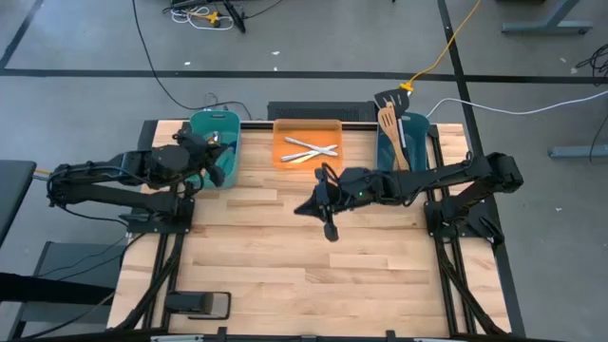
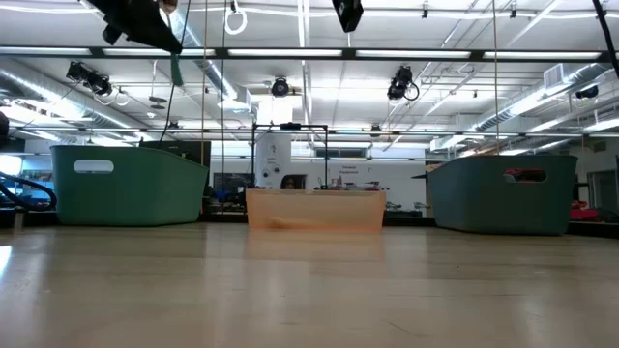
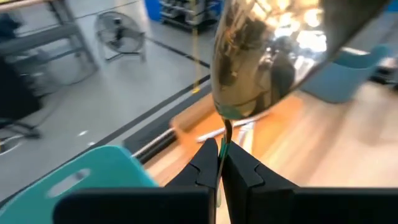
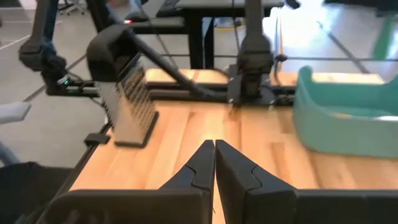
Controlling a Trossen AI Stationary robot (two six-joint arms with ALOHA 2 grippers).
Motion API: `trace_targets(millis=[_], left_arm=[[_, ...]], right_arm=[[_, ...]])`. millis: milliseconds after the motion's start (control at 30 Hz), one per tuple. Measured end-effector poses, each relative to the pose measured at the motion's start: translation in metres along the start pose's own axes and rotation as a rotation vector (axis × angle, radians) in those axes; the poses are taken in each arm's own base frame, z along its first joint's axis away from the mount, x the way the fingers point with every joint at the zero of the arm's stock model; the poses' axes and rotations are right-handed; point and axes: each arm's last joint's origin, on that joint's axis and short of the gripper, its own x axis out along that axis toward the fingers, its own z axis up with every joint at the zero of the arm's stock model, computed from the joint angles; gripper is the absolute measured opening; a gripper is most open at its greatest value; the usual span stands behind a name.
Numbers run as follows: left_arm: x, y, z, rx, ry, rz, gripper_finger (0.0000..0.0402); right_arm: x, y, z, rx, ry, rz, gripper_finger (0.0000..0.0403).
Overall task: Pick & Place Kitchen Items
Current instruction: Put the green spoon into the green bin
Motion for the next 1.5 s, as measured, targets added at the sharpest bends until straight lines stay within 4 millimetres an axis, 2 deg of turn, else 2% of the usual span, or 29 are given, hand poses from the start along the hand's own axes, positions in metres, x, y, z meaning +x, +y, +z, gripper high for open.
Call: trace_targets(millis=[367,767,1200,1500], left_arm=[[0.010,0.021,-0.003,-0.039,0.057,0.203,0.0009],[0.021,0.052,-0.019,-0.121,0.253,0.468,0.0009],[0.063,0.068,-0.028,-0.170,0.489,0.503,0.0009],[0.080,0.079,-0.035,-0.220,0.595,0.497,0.0009]], right_arm=[[0.007,0.015,-0.040,0.049,0.030,0.040,0.0025],[0.007,0.016,-0.035,0.044,-0.023,0.046,0.0025],[0.007,0.016,-0.036,0.042,-0.019,0.046,0.0025],[0.007,0.016,-0.036,0.041,-0.015,0.046,0.0025]])
